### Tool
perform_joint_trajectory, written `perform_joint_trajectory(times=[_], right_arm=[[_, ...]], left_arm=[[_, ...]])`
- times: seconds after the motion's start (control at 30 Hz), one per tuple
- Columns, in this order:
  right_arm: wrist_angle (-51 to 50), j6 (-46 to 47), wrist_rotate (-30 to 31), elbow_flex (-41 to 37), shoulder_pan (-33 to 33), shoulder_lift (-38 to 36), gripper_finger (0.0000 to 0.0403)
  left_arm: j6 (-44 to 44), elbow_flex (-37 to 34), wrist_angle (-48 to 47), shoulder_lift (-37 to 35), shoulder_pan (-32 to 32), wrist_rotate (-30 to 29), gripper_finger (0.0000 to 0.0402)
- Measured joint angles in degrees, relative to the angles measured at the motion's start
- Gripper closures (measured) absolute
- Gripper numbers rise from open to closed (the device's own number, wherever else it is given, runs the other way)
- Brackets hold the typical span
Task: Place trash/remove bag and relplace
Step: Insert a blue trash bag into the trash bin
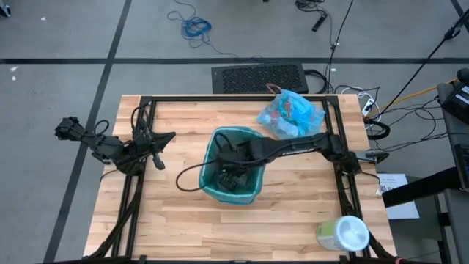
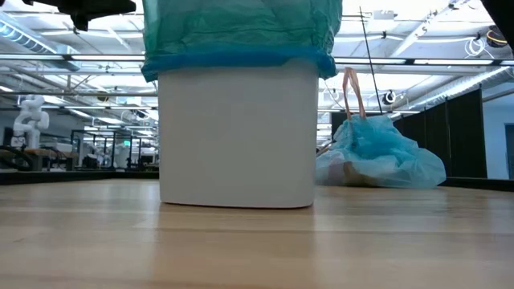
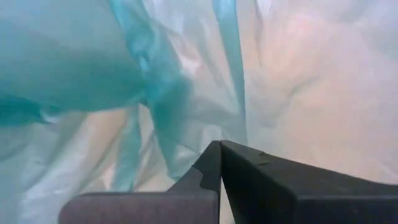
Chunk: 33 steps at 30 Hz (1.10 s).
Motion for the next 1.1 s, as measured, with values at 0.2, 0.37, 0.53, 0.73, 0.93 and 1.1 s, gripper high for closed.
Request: perform_joint_trajectory(times=[0.2,0.37,0.53,0.73,0.93,1.1], right_arm=[[2.8,-0.8,-0.4,0.0,0.0,-1.1,0.0403],[5.6,-1.1,-0.2,0.0,0.0,-1.4,0.0403],[6.1,-2.3,-0.2,0.0,-0.2,0.0,0.0403],[7.8,-7.2,-1.4,0.0,0.4,-0.1,0.0403],[9.3,-14.6,-1.7,0.0,2.2,-3.6,0.0403],[9.8,-23.7,-1.6,0.0,2.6,-6.4,0.0403]], left_arm=[[0.0,0.0,0.0,0.0,0.0,0.0,0.0402],[0.0,0.0,0.0,0.0,0.0,0.0,0.0402],[0.0,0.0,0.0,0.0,0.0,0.0,0.0402],[0.0,0.0,0.0,0.0,0.0,0.0,0.0402],[0.0,0.0,0.0,0.0,0.0,0.0,0.0402],[0.0,0.0,0.0,0.0,0.0,0.0,0.0402]])
